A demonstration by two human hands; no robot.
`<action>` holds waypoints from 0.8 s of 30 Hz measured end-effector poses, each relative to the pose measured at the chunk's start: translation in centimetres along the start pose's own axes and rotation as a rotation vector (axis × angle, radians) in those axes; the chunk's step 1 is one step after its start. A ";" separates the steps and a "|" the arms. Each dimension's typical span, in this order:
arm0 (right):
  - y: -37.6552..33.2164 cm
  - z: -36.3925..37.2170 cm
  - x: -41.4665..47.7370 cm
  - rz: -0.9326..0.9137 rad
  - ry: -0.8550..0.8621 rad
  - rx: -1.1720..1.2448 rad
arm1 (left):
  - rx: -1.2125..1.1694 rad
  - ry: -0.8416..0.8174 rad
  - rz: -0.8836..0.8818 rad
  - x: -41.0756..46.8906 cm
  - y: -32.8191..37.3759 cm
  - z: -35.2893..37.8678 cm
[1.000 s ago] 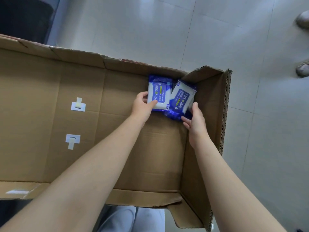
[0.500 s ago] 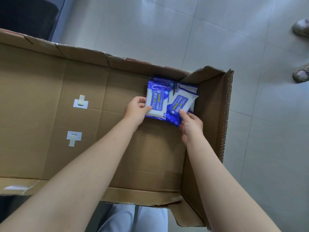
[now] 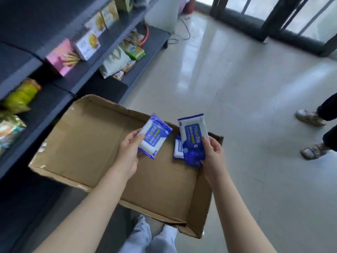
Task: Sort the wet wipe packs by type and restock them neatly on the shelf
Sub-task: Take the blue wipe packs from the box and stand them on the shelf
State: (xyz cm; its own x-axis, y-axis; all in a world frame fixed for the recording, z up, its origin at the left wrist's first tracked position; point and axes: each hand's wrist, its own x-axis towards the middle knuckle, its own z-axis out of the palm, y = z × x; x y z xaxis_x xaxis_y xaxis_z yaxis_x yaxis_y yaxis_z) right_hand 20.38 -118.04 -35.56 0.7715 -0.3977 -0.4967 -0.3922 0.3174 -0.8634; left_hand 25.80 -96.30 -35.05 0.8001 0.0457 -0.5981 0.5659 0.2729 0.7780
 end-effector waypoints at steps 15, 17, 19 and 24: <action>-18.4 18.3 -20.7 -0.145 -0.695 -0.010 | -0.383 0.207 0.466 -24.8 21.5 -16.5; -18.7 21.6 -22.4 -0.172 -0.700 0.001 | -0.375 0.236 0.517 -26.6 23.0 -19.2; -18.6 25.0 -24.2 -0.209 -0.703 -0.007 | -0.372 0.285 0.551 -28.2 24.4 -22.2; -17.5 33.4 -29.7 -0.232 -0.768 0.016 | -0.360 0.364 0.647 -31.5 26.9 -31.0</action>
State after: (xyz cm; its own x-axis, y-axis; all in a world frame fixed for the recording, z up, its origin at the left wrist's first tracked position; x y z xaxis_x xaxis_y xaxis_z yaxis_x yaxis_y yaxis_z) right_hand 21.03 -83.05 -2.77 0.9640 0.2466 -0.0995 -0.1766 0.3140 -0.9328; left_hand 9.61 -60.58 -1.26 0.7967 0.5912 -0.1255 -0.1330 0.3740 0.9178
